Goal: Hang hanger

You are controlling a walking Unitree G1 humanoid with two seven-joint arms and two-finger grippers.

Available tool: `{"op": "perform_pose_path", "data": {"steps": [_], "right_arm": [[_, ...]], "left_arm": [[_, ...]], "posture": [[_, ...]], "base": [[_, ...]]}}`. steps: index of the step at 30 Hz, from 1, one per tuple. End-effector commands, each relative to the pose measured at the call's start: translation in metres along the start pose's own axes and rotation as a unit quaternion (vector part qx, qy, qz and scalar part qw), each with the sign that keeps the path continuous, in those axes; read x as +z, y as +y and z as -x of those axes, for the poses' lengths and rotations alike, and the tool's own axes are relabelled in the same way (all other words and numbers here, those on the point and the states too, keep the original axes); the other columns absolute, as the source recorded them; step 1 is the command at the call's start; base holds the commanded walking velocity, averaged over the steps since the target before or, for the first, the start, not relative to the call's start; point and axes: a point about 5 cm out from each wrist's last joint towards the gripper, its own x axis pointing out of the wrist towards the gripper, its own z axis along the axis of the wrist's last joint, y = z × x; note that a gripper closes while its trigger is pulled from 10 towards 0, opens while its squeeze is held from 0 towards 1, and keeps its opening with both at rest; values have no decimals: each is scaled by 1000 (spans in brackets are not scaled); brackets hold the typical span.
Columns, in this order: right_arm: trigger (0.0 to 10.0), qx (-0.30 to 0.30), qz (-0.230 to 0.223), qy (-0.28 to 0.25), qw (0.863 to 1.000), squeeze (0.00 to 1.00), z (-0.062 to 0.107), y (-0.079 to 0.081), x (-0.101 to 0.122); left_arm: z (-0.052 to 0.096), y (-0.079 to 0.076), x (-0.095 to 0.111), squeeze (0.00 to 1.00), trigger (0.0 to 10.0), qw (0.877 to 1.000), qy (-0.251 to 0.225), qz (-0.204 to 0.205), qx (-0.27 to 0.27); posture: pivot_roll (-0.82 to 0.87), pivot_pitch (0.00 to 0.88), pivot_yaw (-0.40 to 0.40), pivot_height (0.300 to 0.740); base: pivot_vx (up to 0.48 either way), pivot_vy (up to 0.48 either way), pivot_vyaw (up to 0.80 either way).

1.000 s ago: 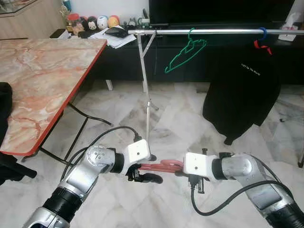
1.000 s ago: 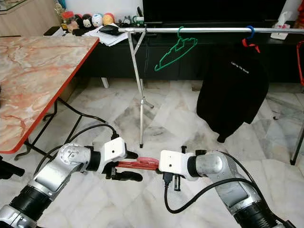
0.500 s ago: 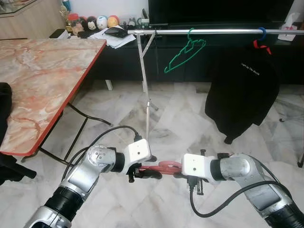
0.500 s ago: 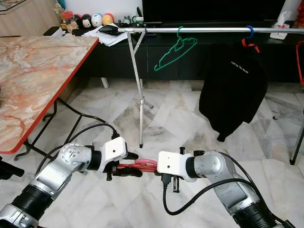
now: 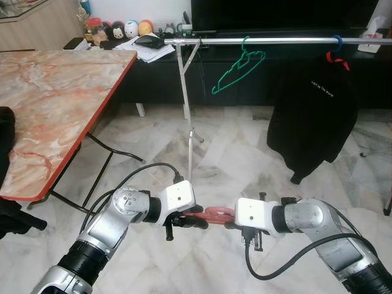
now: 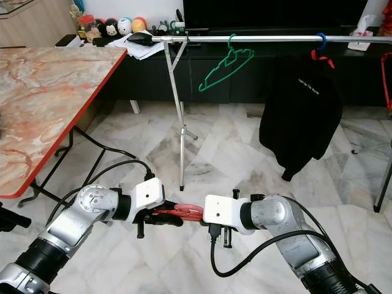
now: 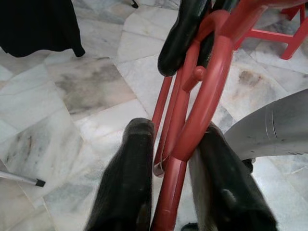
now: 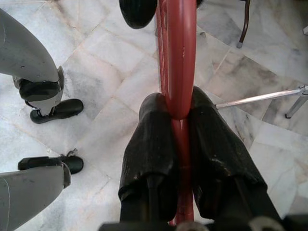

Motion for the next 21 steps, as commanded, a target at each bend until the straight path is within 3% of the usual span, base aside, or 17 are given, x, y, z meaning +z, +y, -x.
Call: {"op": "perform_pose_path", "data": {"steps": [1, 5, 6, 7, 8, 21], "right_arm": [[10000, 18, 3, -6, 1000, 0, -3, 6, 1], [10000, 23, -6, -14, 1000, 0, -3, 8, 1], [10000, 25, -8, -18, 1000, 431, -2, 8, 2], [10000, 26, -8, -21, 999, 431, -2, 8, 2], [10000, 26, -10, -22, 999, 1000, -2, 8, 3], [10000, 38, -11, -24, 999, 1000, -3, 10, 3]], "left_arm": [[4, 6, 1, 0, 0, 1000, 1, -3, 12], [4, 6, 1, 0, 0, 1000, 0, -3, 10], [4, 5, 1, 0, 0, 1000, 0, -3, 9], [4, 5, 1, 0, 0, 1000, 0, -3, 9], [3, 5, 1, 0, 0, 1000, -1, -4, 9], [4, 4, -10, 0, 0, 1000, 22, -11, 12]], "posture": [[-158, 75, 74, 740], [-158, 75, 74, 740], [-158, 75, 74, 740], [-158, 75, 74, 740], [-160, 75, 73, 740], [-157, 76, 70, 740]], "base": [[0, 0, 0], [0, 0, 0], [0, 0, 0], [0, 0, 0], [0, 0, 0], [0, 0, 0]]}}
